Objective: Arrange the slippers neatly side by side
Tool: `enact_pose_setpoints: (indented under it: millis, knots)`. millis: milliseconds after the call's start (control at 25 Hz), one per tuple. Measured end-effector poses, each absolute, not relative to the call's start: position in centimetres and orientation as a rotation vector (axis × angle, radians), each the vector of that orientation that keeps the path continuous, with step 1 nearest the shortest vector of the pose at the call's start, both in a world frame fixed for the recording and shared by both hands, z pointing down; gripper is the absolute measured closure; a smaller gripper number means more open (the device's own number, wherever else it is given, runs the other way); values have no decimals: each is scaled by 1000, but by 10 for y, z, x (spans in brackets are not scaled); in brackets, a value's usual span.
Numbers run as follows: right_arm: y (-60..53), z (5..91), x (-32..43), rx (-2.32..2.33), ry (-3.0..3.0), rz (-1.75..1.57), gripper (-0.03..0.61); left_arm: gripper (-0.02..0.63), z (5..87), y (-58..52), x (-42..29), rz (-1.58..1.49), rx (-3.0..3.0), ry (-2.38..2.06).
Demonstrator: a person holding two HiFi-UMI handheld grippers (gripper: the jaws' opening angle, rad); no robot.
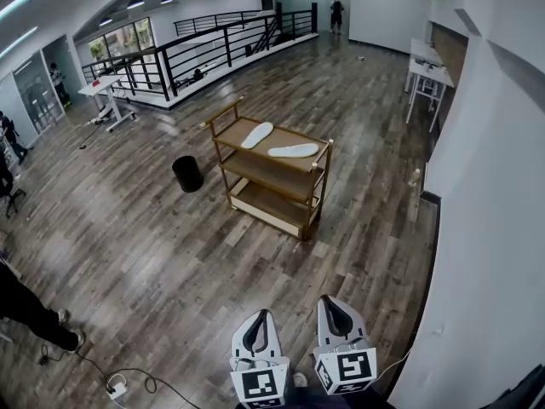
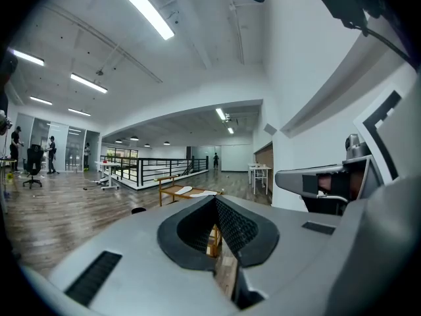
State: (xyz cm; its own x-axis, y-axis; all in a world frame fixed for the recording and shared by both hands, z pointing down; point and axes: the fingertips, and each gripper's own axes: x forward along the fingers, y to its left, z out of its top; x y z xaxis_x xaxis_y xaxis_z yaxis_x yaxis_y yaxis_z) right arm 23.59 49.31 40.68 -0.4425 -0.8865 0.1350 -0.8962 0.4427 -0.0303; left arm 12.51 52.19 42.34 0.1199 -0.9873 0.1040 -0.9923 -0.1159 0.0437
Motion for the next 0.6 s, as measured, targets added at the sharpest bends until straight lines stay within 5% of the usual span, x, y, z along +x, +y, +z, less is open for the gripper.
enact_pose_setpoints:
  millis: [600]
  knots:
    - [365,408,189,1587,-2572,110,580,612,435,390,79,127,2289,-1980]
